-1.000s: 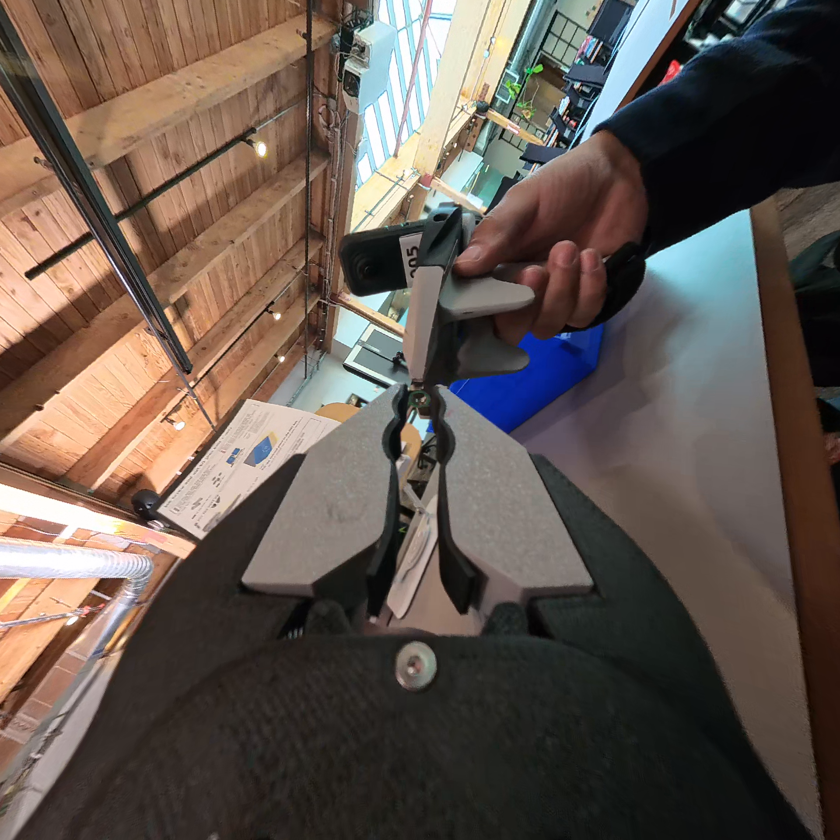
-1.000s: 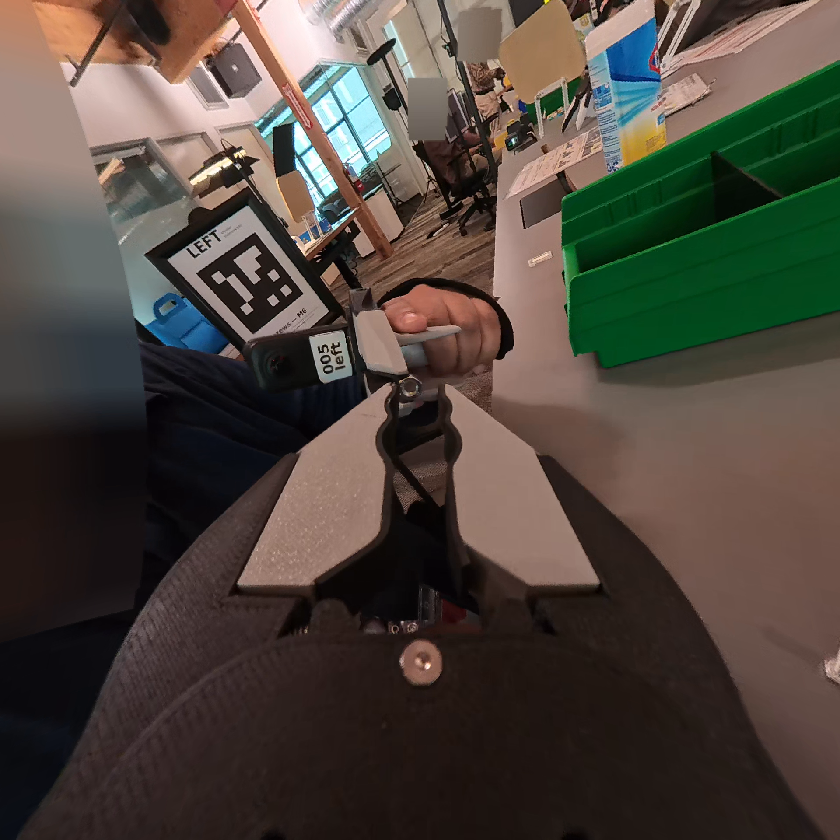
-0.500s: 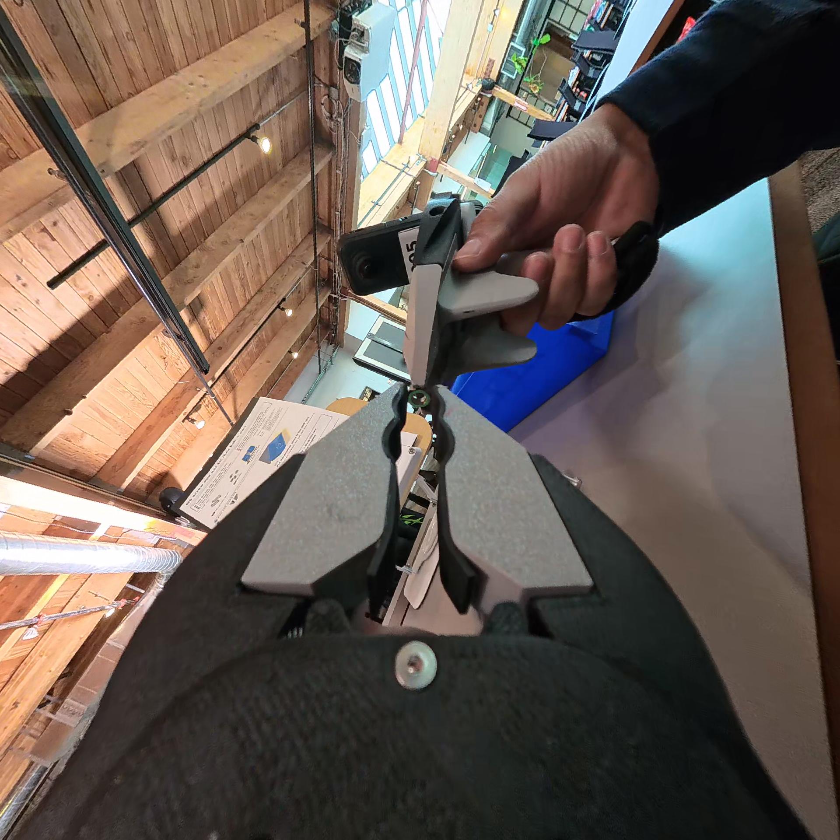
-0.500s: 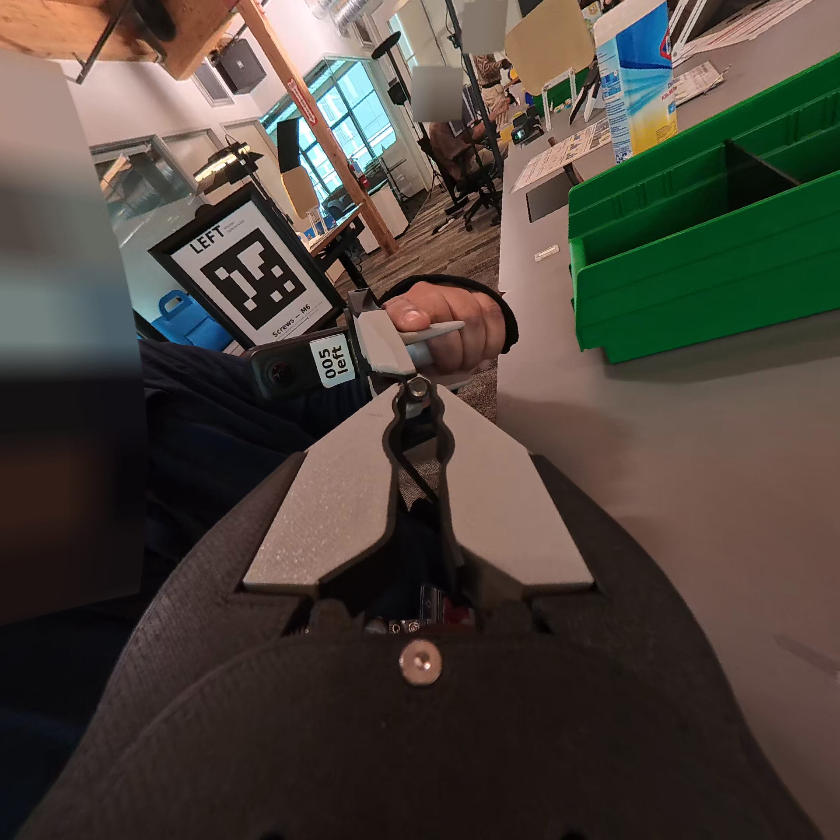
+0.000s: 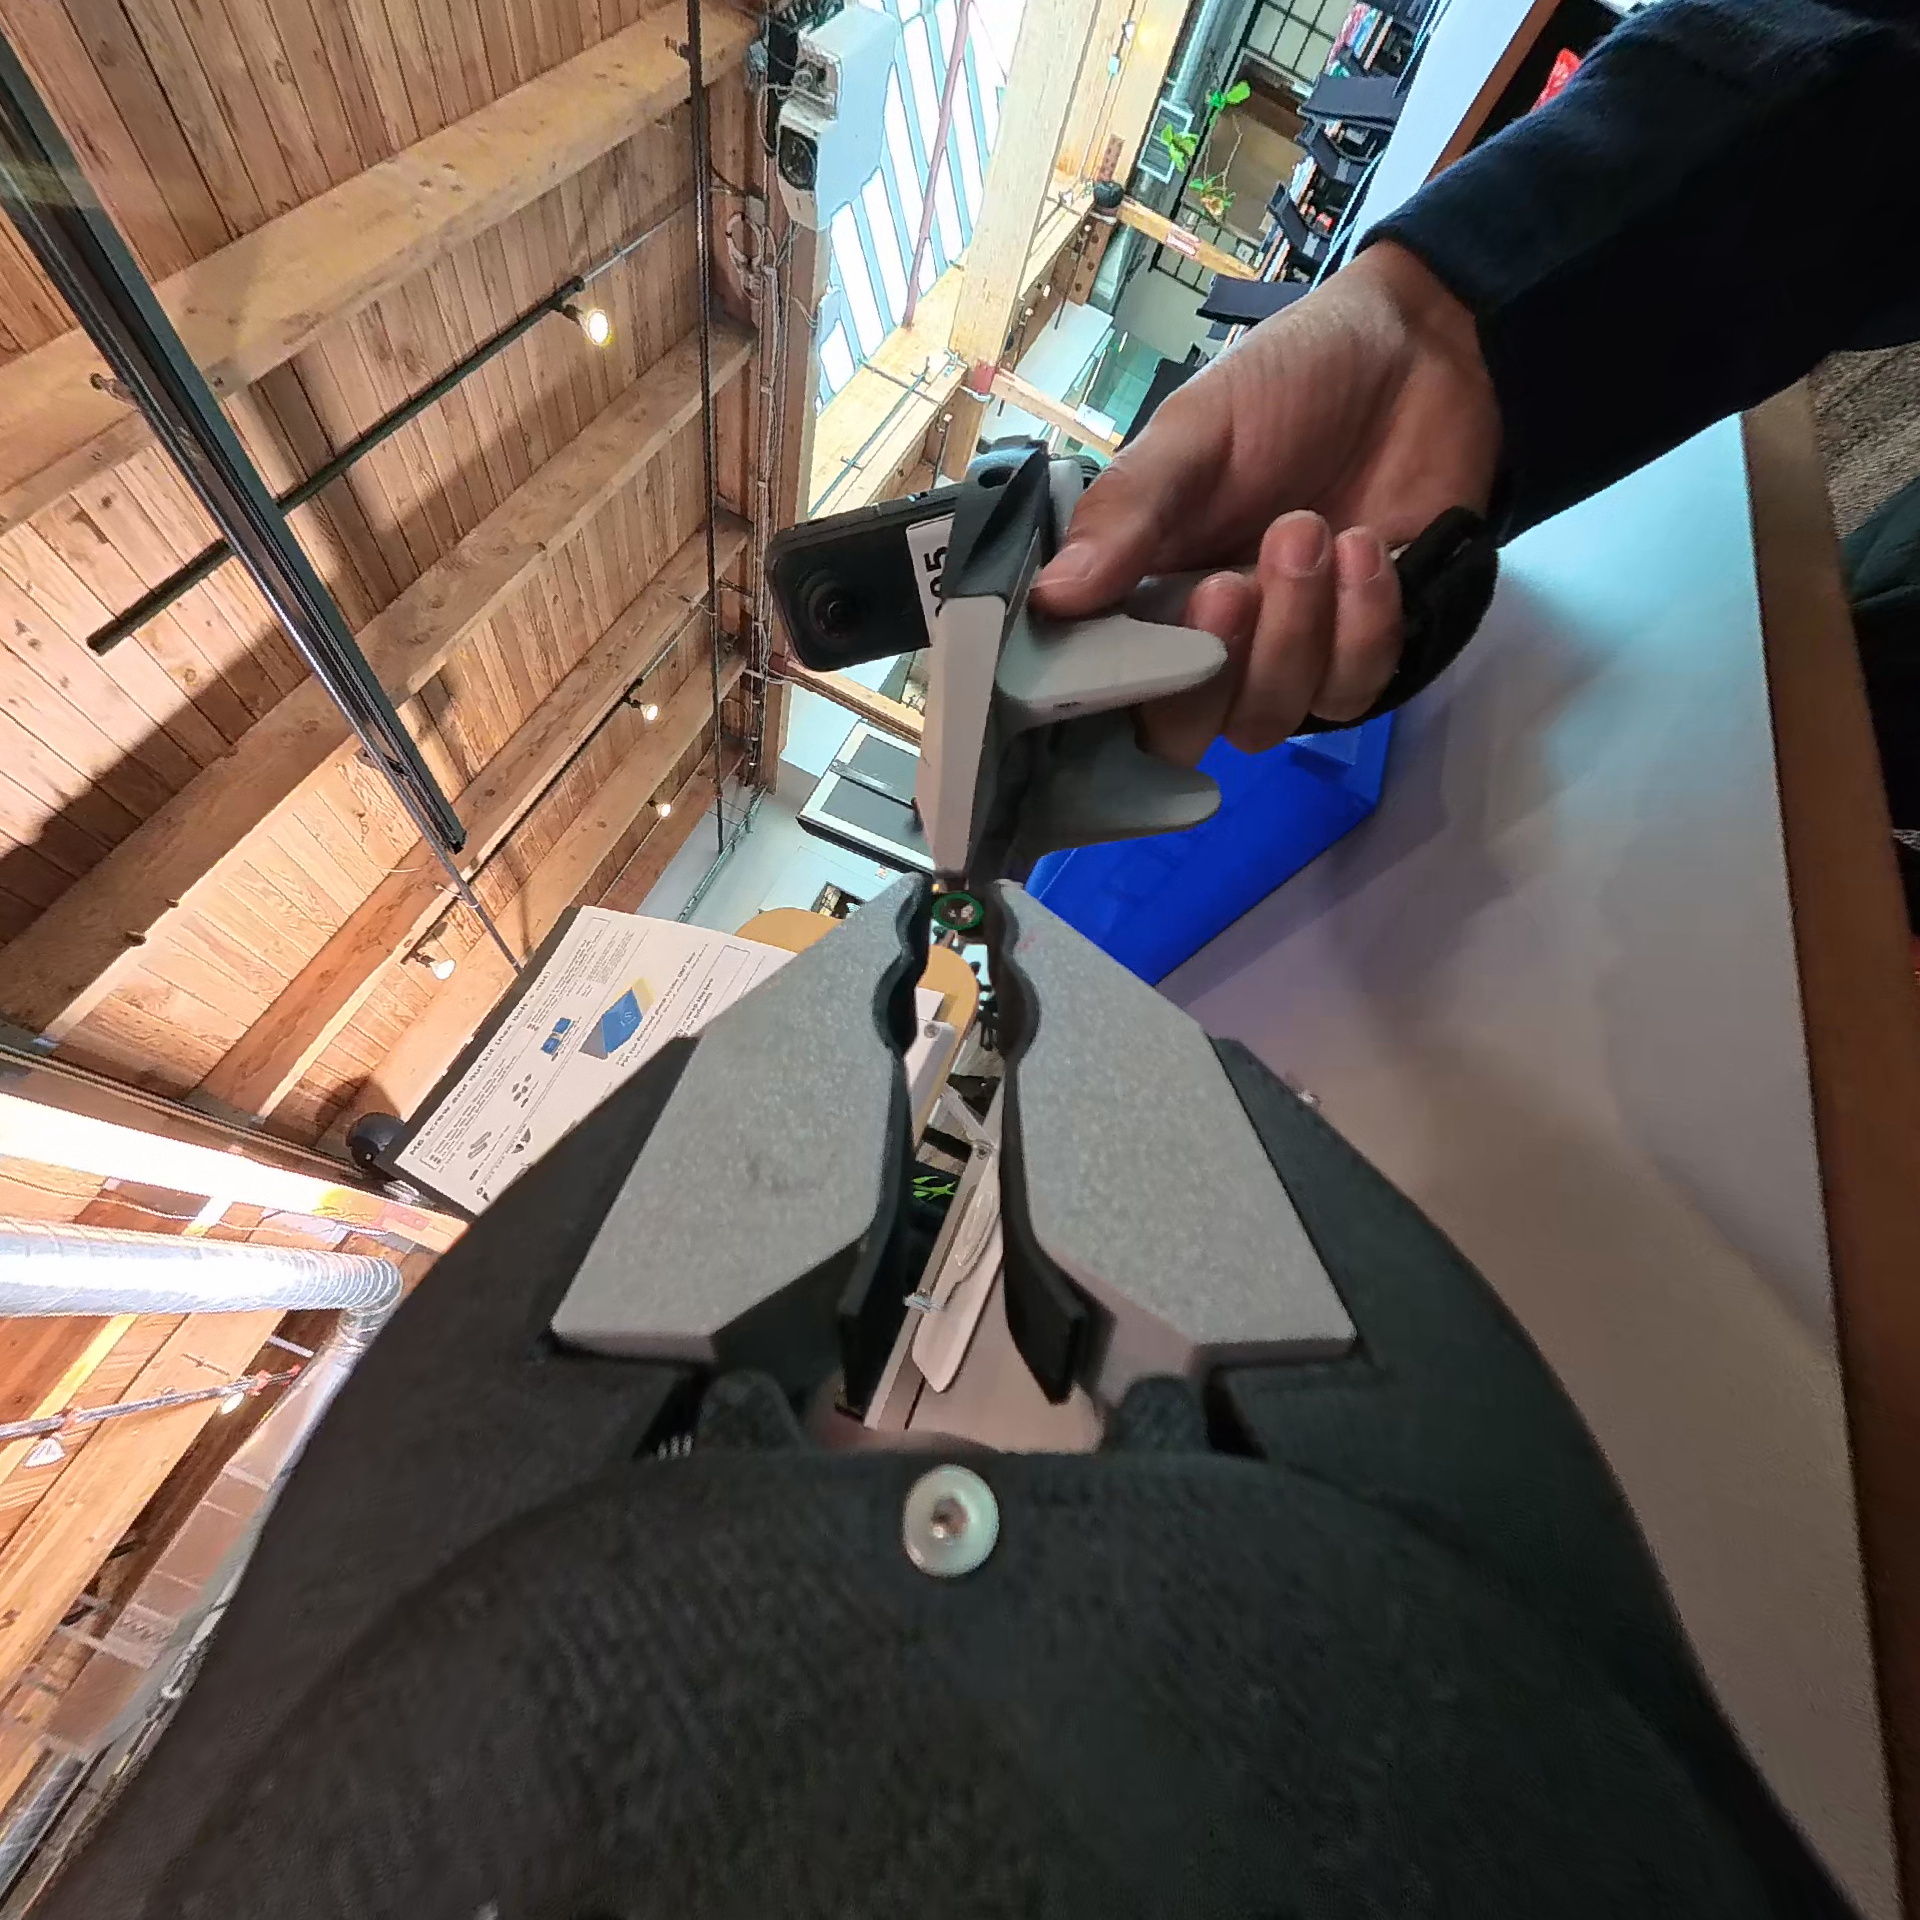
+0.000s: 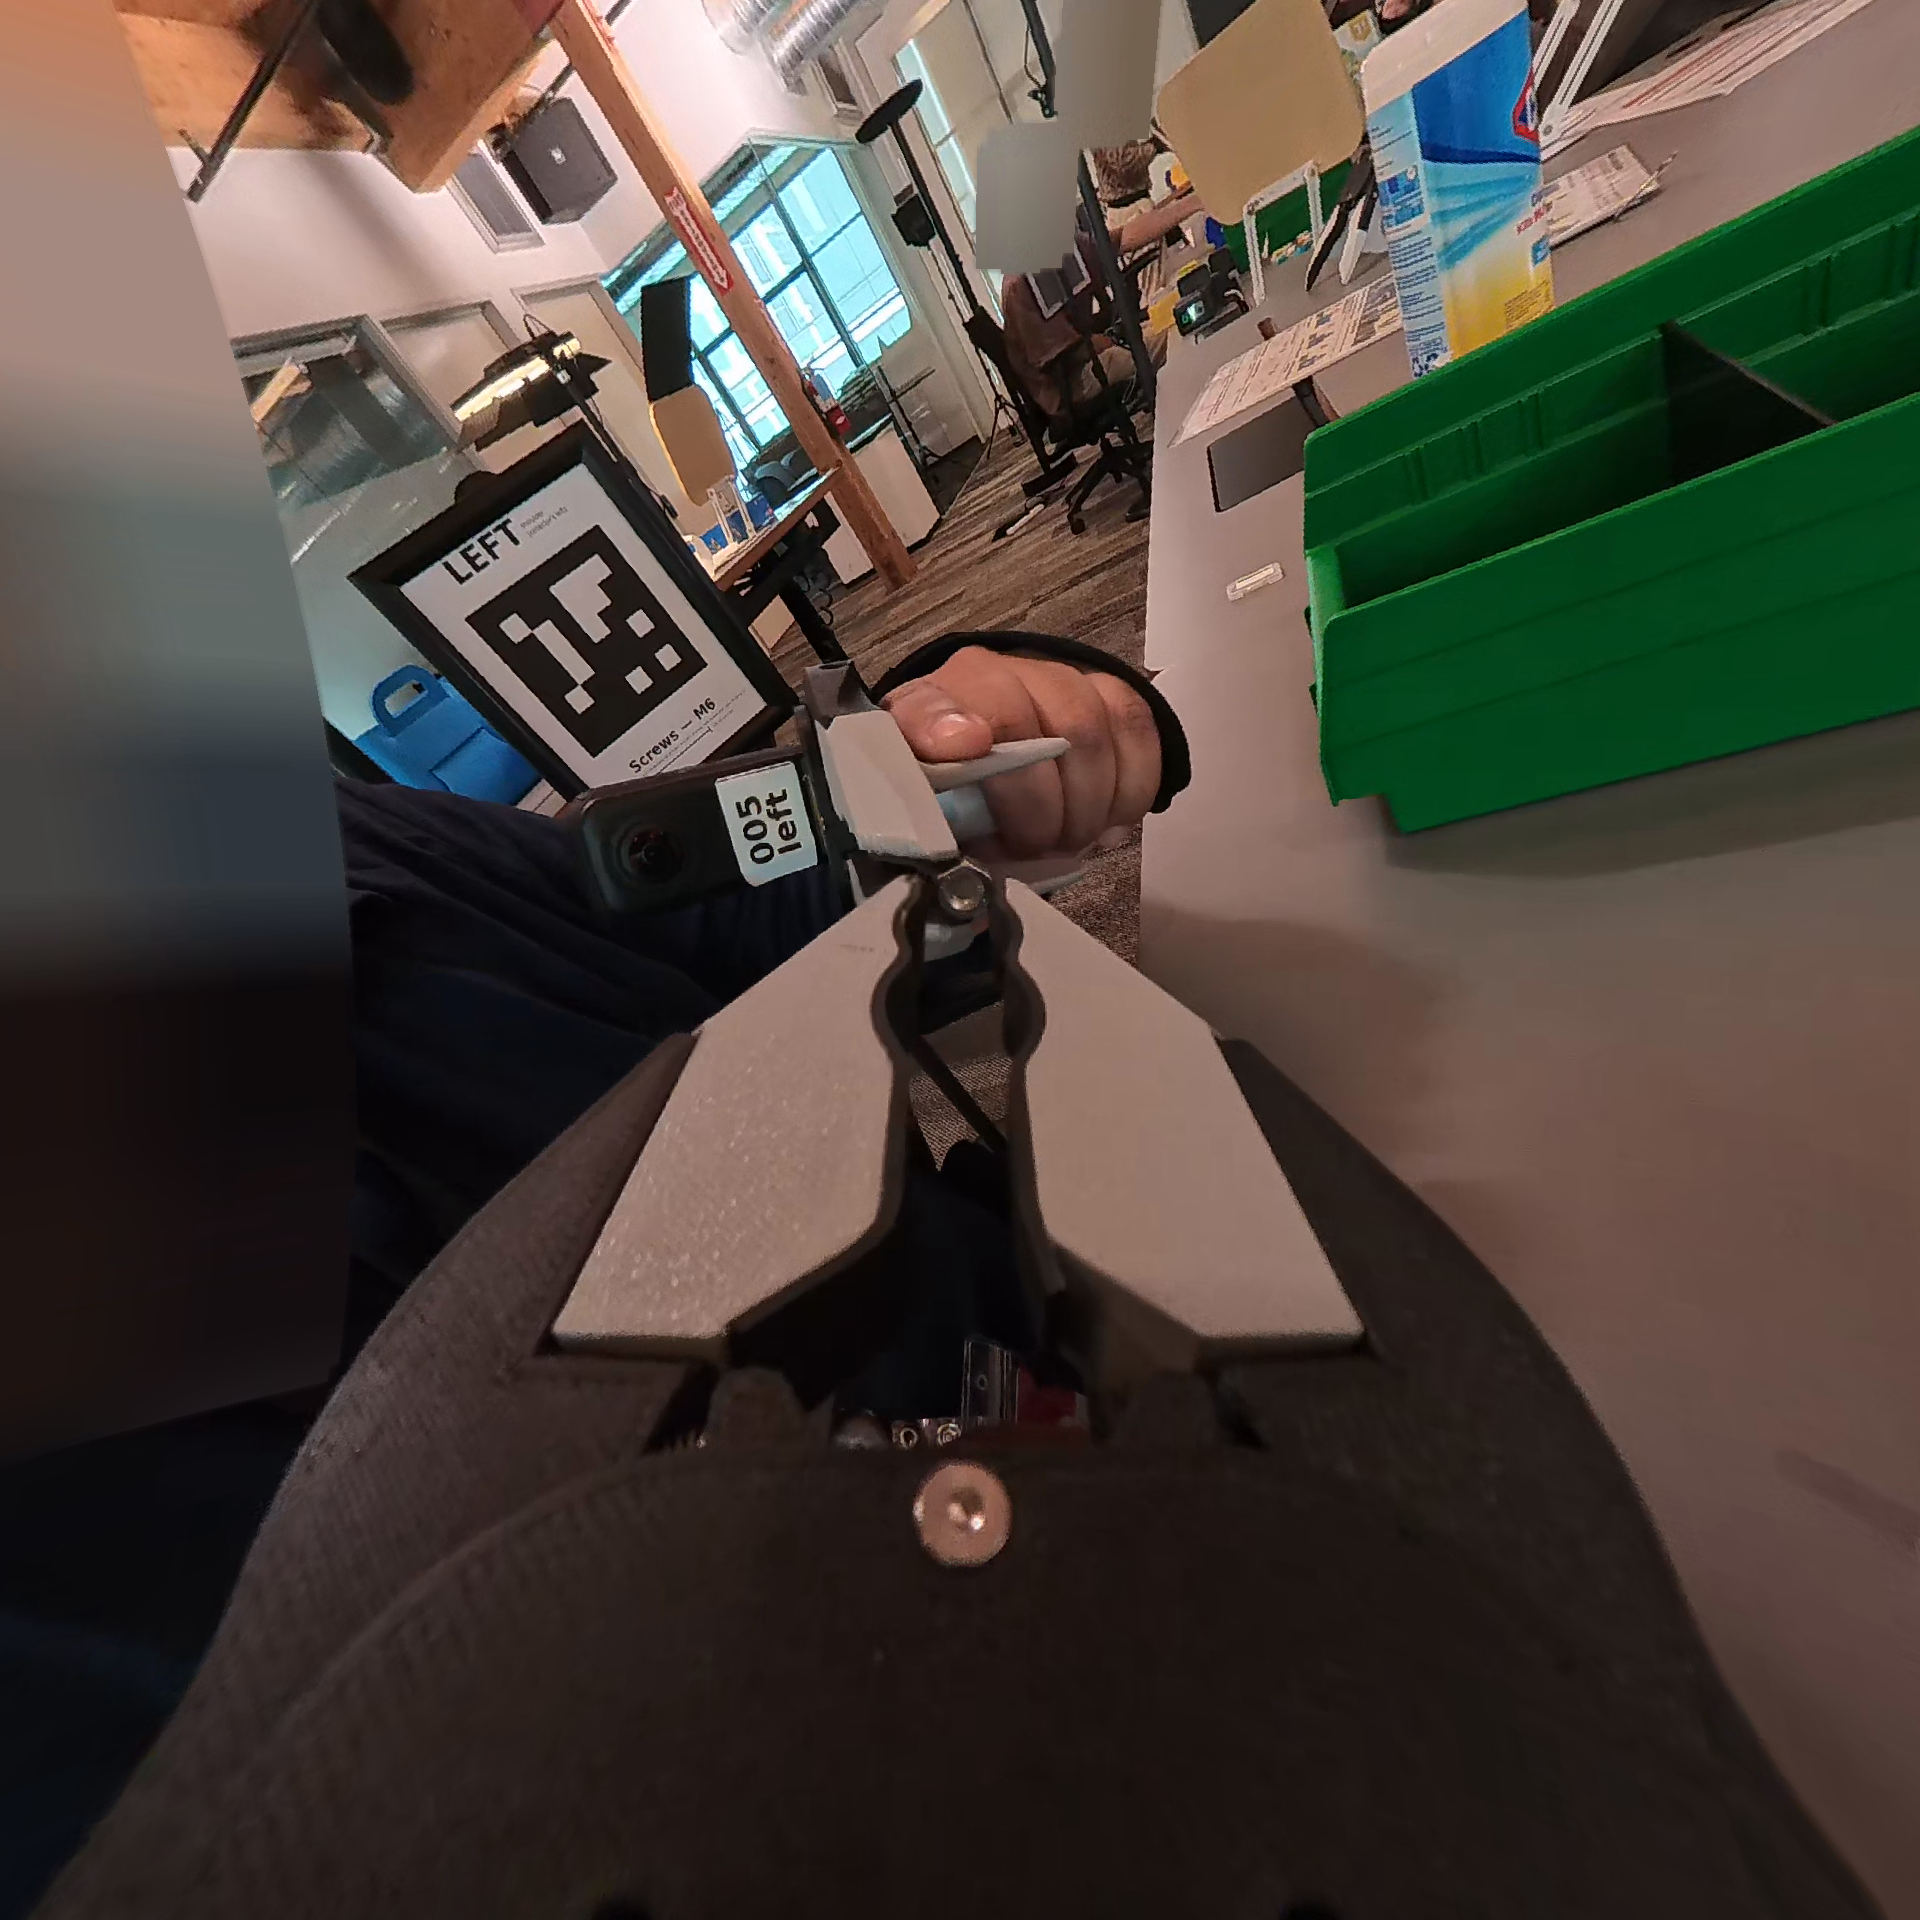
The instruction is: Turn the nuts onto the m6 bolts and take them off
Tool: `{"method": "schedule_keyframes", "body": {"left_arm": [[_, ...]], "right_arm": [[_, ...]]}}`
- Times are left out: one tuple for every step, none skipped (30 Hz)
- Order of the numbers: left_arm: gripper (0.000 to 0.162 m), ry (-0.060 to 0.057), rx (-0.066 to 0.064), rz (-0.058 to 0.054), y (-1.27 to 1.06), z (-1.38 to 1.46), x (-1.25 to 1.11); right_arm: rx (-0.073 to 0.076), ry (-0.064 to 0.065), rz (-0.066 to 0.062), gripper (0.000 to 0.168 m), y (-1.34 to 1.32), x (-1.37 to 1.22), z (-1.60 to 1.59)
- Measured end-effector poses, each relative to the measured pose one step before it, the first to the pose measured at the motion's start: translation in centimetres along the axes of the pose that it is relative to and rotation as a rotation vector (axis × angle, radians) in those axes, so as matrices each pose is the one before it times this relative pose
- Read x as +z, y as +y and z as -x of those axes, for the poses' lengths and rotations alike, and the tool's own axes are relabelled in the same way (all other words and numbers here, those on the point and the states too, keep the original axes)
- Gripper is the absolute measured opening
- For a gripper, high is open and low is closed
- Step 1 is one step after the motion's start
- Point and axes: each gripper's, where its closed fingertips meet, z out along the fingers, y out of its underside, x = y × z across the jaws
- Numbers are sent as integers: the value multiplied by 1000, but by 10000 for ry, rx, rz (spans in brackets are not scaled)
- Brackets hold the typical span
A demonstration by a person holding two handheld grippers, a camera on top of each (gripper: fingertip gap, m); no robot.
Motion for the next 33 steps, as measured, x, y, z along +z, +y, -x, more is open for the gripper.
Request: {"method": "schedule_keyframes", "body": {"left_arm": [[8, 41, -27, -1, 16, -22, -6], [8, 25, -28, -7, -2, -15, -6], [8, -5, -8, -2, -3, 1, 2], [8, -18, 23, -10, -29, 0, 10], [8, -3, 35, 1, -3, -19, 8], [8, 9, 21, 16, 15, -28, 10], [8, 3, 4, 7, 15, 0, 3], [8, -13, 2, -6, -21, 14, 2], [8, -10, 12, -6, -24, 7, -8], [8, 2, 20, 4, -18, -12, 4], [8, 3, 26, 22, 20, -29, 9], [8, 0, 23, 9, 4, -23, 4], [8, -10, 0, 2, 7, 5, -3], [8, -3, -6, 3, -2, -4, 3], [8, 7, 9, 13, 28, -13, -3], [8, -5, 16, 3, -2, -9, 5], [8, -2, 0, 9, 11, 0, 8], [8, 12, 4, 17, 16, -22, 7], [8, 13, 11, 0, -2, -20, -10], [8, 30, -34, -3, 1, -17, -7], [8, 36, -57, -3, -8, -24, -3], [8, 6, -10, -5, -13, 6, -7], [8, -15, 39, 6, -9, -6, 3], [8, -1, 40, 24, 10, -19, 6], [8, 7, 19, 21, 18, -40, 10], [8, 0, 4, 1, 12, -6, 5], [8, 3, -11, -5, 7, -4, -7], [8, 7, -22, 2, 4, 6, 6], [8, 3, -10, -3, -1, 1, -2], [8, 1, 4, 0, -6, 1, -8], [8, 2, 9, 4, 2, -9, 1], [8, 7, -12, 5, 9, -8, 6], [8, 11, -15, 12, 27, -1, 6]], "right_arm": [[11, -20, 22, 9, 27, 7, 33], [-11, 11, 8, 10, 19, -8, -11], [-13, 18, -5, 9, -4, 6, -11], [-4, 11, 0, 9, 4, -8, -14], [0, -6, 10, 9, 14, -7, 8], [5, -7, 5, 9, -5, -25, 9], [8, -4, -10, 9, -14, -21, 6], [11, 6, -14, 8, -11, -3, -8], [2, 16, -3, 8, -11, 4, -33], [-5, 9, 7, 7, 15, -10, -29], [7, -1, 5, 7, 17, 0, -16], [8, -3, 1, 7, 3, -12, -10], [3, 2, -7, 7, -1, 5, -6], [-3, 13, 0, 7, -1, -3, -4], [-10, 21, 7, 7, 5, 0, -23], [-5, 12, 3, 7, -3, 0, 9], [1, 19, 6, 7, 3, -13, -16], [-3, 18, 11, 7, 19, -2, -21], [-3, -2, 7, 7, 18, 10, -2], [3, -13, 5, 7, 20, -7, 3], [10, -22, -6, 7, 7, 3, 3], [20, -28, -18, 7, -1, -2, 11], [24, -14, -7, 7, -4, -11, 5], [5, 18, 13, 7, 15, -12, -46], [-20, 29, 9, 6, 11, -23, -39], [-11, 15, 2, 6, -3, -10, -19], [-3, 10, 0, 6, -2, -3, 2], [-2, 4, -5, 6, -10, -3, -14], [8, -6, -5, 6, -2, -2, 2], [8, -9, -1, 6, -4, -2, -6], [5, -8, -1, 6, 4, -18, 0], [4, -1, -6, 6, -11, -13, -23], [8, 5, -5, 6, -2, -2, -14]]}}
